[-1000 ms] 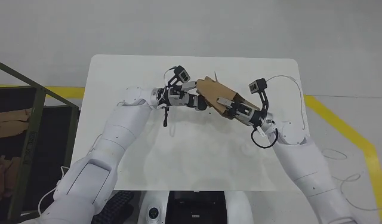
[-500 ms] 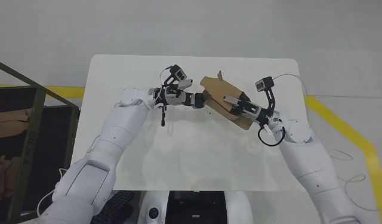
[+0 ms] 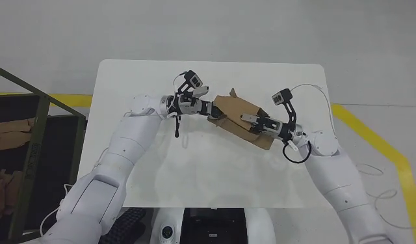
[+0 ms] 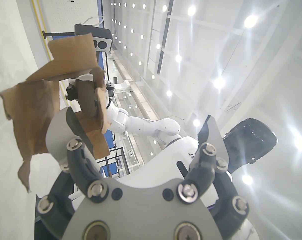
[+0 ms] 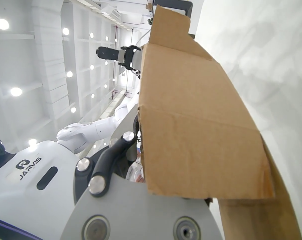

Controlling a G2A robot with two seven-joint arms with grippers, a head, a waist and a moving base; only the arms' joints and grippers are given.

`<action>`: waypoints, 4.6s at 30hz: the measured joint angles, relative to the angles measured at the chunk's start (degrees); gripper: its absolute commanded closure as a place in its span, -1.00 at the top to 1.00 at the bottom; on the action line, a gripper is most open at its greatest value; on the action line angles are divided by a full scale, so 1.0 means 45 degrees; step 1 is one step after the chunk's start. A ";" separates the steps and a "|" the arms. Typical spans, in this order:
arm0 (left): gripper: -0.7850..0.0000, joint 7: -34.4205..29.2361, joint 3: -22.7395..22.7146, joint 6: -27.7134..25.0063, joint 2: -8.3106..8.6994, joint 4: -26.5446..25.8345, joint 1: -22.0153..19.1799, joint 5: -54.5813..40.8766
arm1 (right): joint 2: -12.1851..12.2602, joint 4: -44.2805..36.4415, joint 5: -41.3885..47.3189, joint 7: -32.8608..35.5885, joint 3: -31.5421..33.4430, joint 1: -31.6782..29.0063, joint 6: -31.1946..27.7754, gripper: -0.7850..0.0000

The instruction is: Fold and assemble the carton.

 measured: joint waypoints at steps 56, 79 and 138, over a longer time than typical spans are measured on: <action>1.00 -0.0054 -0.0639 0.0055 0.0177 0.0320 0.0212 -0.0179 | 0.0235 -0.0306 0.0086 0.1573 0.0696 0.0419 -0.0906 -1.00; 1.00 0.0301 -0.0762 -0.0301 0.0241 0.0623 0.0151 0.0170 | 0.0353 -0.0578 0.0692 0.1837 0.1021 0.0388 -0.0868 -1.00; 1.00 -0.0139 0.0054 0.0140 -0.0230 0.0452 -0.0024 -0.0325 | 0.0014 -0.1106 0.0506 0.0940 -0.0451 0.0332 -0.0693 -1.00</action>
